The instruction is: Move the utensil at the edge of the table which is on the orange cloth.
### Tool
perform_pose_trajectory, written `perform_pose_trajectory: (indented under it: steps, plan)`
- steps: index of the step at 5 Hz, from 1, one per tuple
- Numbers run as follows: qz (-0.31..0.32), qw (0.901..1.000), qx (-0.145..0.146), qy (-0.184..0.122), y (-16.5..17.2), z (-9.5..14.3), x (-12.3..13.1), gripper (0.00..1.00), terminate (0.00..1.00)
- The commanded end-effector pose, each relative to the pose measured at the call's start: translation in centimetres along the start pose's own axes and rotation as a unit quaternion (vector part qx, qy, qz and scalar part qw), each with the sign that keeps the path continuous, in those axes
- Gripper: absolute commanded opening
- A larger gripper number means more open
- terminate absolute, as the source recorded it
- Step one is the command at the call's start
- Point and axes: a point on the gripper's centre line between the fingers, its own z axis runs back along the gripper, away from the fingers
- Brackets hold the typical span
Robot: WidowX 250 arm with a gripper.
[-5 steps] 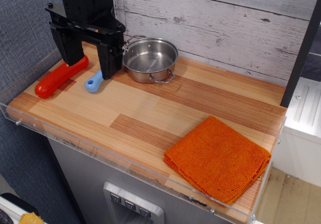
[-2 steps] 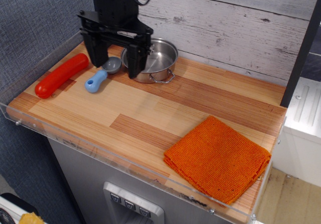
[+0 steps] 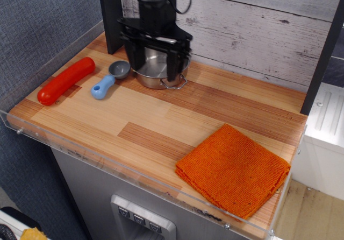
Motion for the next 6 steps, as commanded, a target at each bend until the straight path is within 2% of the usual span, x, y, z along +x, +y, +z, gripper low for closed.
perform_pose_trajectory:
  steps: [1, 3, 5, 6]
  plan:
    - [0.014, 0.9985, 0.005, -0.053, 0.0, -0.9, 5.3, 1.00, 0.00]
    - [0.025, 0.9983, -0.001, -0.053, -0.1, -2.7, 7.8, 1.00, 0.00]
    - [0.013, 0.9992, 0.004, -0.036, -0.5, -4.5, 7.7, 1.00, 0.00]
    - [0.012, 0.9990, 0.003, -0.043, -0.6, -4.1, 7.5, 0.00, 0.00]
